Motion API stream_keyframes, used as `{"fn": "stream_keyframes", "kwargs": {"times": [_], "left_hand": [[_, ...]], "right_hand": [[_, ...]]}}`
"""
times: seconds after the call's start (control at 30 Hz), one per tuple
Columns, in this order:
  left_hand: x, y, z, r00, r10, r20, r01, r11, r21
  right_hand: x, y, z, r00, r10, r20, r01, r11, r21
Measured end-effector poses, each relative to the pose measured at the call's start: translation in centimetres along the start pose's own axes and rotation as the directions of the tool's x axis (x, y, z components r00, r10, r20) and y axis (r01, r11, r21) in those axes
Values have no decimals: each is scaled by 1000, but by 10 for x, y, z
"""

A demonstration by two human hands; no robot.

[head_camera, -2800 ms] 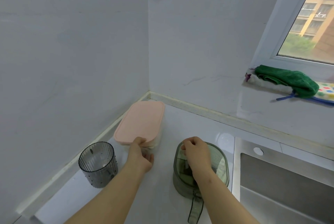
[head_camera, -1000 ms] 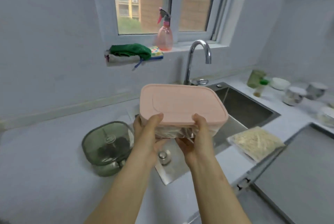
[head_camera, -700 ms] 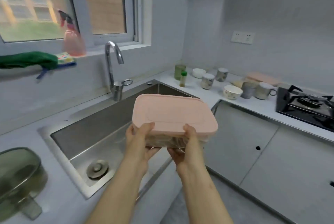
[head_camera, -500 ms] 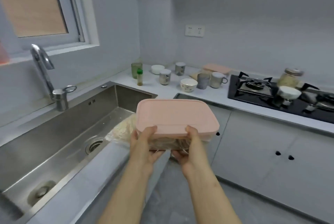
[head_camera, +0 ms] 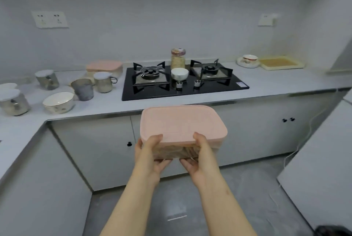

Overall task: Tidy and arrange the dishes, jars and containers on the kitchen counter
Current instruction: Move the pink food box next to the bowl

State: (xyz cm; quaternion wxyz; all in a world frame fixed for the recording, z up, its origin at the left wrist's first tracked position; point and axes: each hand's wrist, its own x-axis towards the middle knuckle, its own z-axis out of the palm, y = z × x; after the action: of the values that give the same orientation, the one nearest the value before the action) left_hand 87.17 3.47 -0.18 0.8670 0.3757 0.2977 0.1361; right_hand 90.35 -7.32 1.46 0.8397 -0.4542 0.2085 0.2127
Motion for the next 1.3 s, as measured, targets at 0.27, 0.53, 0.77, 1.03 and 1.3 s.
{"fn": "stream_keyframes", "kwargs": {"times": [0.27, 0.53, 0.77, 1.03, 1.3], "left_hand": [[114, -16, 118, 969, -116, 217, 98, 991, 93], [212, -30, 240, 890, -234, 392, 164, 965, 205], [254, -84, 319, 842, -325, 431, 224, 937, 269], [296, -160, 455, 824, -342, 452, 242, 934, 265], [335, -217, 585, 828, -351, 436, 265, 932, 247]], "right_hand": [[100, -96, -7, 985, -130, -116, 145, 981, 131], [191, -190, -8, 934, -249, -257, 304, 930, 205], [250, -249, -53, 904, -234, -357, 331, 912, 243], [326, -368, -127, 896, -262, -358, 358, 904, 235], [405, -484, -191, 905, -255, -340, 343, 911, 231]]}}
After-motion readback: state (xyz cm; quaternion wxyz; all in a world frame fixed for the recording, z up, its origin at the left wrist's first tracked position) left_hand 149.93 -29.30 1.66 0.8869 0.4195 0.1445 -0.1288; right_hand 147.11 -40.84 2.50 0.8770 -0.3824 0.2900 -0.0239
